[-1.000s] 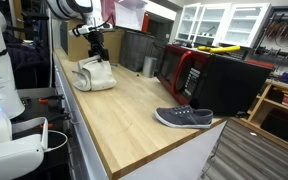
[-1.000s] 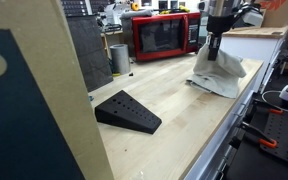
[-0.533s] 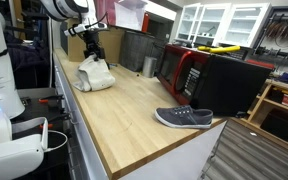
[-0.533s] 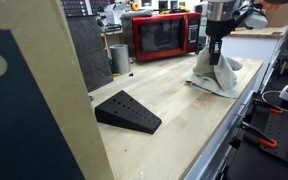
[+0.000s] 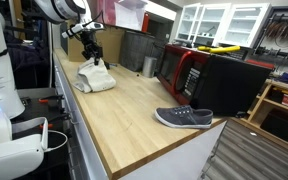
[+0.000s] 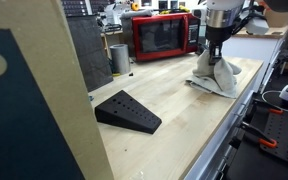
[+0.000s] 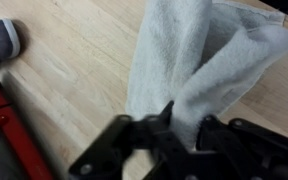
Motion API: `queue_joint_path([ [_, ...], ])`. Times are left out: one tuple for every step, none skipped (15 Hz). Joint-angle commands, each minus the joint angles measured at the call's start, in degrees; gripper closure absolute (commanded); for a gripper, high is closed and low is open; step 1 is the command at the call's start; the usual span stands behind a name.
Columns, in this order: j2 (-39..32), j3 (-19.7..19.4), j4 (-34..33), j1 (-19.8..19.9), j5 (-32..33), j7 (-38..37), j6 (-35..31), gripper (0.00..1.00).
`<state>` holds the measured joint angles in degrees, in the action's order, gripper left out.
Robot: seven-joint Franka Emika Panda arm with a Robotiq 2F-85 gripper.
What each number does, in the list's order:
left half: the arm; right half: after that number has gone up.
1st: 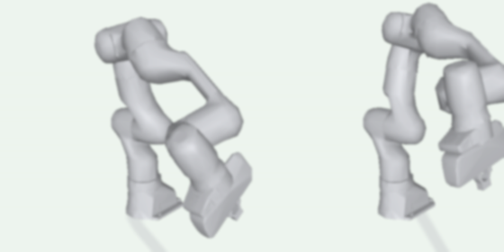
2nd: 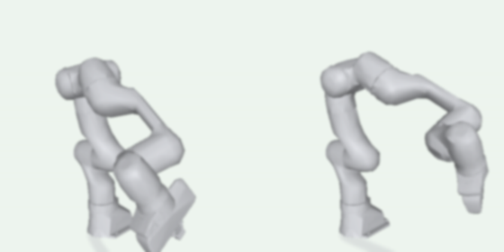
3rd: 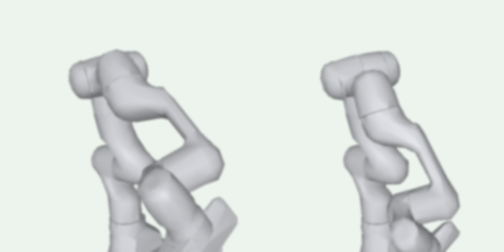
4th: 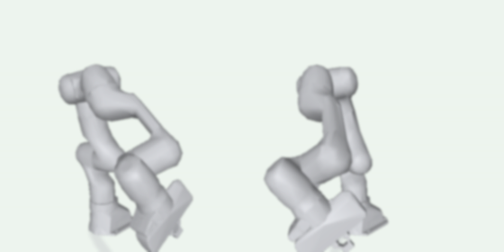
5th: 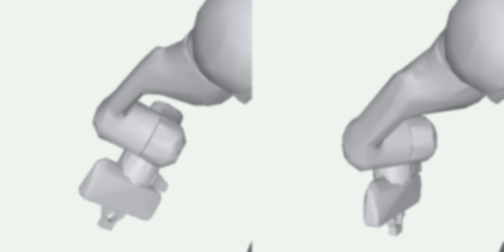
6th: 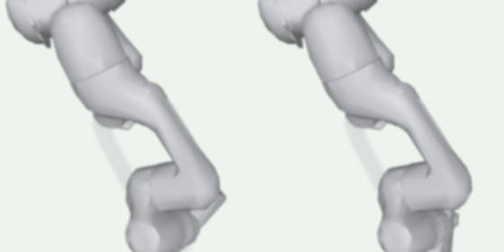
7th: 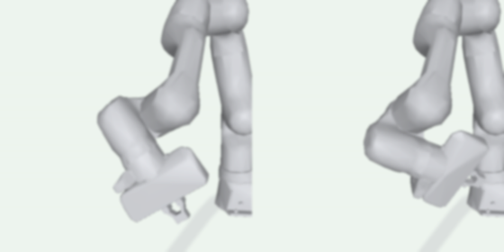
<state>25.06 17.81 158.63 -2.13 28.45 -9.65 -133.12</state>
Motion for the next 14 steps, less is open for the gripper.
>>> queue_joint_path([
  [-0.27,0.44,-0.83,-0.82,2.46,-2.94,0.6,0.52],
  [-0.06,0.16,-0.62,-1.14,2.35,-2.97,-0.08,0.45],
  [-0.03,-0.19,-0.56,-1.53,1.85,-2.45,-0.64,0.38],
  [0.02,-0.85,-0.43,-2.33,0.7,-1.34,-1.65,0.3],
  [0.15,-1.57,-0.23,-3.17,-0.5,-0.17,-3.08,0.23],
  [0.43,-2.81,0.12,-4.51,-2.35,1.89,-5.66,0.15],
  [0.74,-3.71,0.42,-5.56,-4.09,3.17,-8.02,0.08],
  [1.45,-4.6,0.75,-6.53,-5.89,4.6,-10.22,0.01],
  [1.98,-5.64,1.09,-7.58,-7.93,6.32,-12.62,0.0],
  [2.72,-7.48,1.76,-8.99,-10.93,8.85,-15.81,0.0],
  [1.63,-8.7,0.34,-9.97,-13.57,11.15,-17.21,0.0],
  [2.31,-9.65,0.29,-10.33,-15.56,12.66,-17.19,0.0],
  [3.96,-10.77,1.69,-10.68,-17.31,14.06,-17.49,0.0],
  [5.0,-11.46,1.57,-10.18,-18.26,14.74,-16.14,0.0],
])
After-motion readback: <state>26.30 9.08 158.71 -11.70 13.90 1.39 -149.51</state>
